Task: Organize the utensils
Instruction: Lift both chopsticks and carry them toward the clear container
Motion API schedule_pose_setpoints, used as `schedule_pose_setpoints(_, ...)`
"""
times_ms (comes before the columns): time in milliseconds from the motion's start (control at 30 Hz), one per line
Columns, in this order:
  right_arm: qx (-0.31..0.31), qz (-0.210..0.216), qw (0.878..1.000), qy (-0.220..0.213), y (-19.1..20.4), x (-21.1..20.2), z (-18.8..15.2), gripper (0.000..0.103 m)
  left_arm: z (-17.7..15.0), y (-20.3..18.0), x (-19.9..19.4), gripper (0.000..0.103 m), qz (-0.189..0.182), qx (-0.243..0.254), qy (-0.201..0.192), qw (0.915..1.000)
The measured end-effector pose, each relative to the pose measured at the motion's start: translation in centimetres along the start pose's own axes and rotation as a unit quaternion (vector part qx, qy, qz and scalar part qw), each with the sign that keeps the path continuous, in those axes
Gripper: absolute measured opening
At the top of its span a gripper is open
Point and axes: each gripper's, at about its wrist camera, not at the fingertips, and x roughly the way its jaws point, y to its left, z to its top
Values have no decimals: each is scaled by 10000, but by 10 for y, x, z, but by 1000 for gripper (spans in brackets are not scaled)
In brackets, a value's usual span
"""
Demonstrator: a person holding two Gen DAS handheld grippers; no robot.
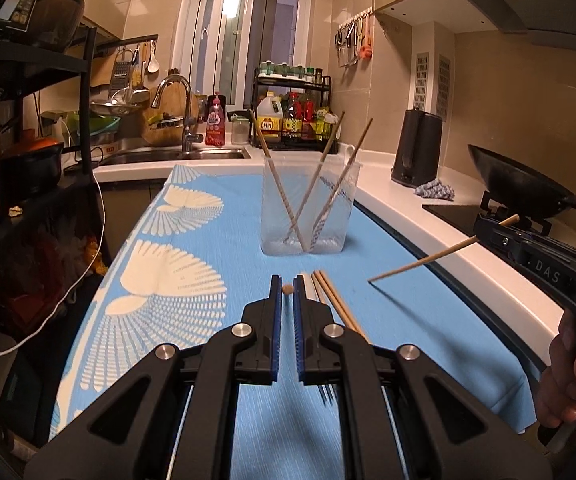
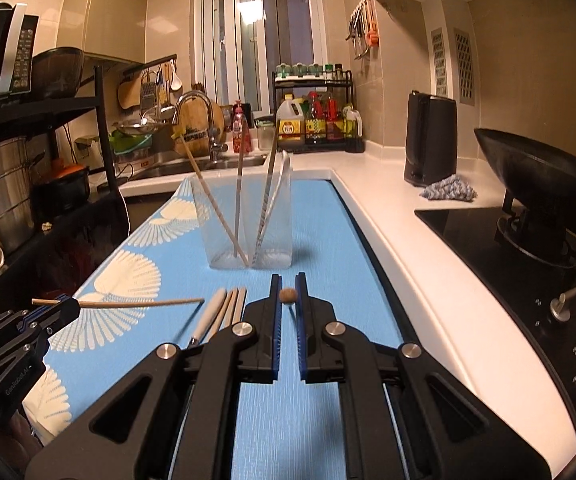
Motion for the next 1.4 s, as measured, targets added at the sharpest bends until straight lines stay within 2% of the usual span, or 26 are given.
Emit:
schedule_pose_setpoints(133, 17, 19, 10000, -47, -1, 2, 16, 6, 21, 5, 0, 6, -15, 20, -144, 9999)
schedule_pose_setpoints(267, -71, 22, 10000, -50, 1, 8, 35, 6, 44, 11, 5, 6, -192, 27, -152, 9997)
schedule_pose_setpoints(600, -251, 137, 9996, -21, 7, 22, 86, 6, 105, 34, 35, 6, -950, -500, 393, 9934)
schedule_pose_setpoints(733, -391, 277, 9988, 136, 13, 28, 102, 6, 114, 33, 44, 6, -963, -429, 542, 9930)
schedule_pose_setpoints(1000, -524, 470, 9971, 300, 18, 38, 139, 6, 140, 34, 53, 6, -992, -387, 557, 9928)
schedule_pose_setpoints(1400, -688, 744, 9949, 6, 36, 38, 238, 6, 240, 35, 66, 6, -995, -268, 29, 9947)
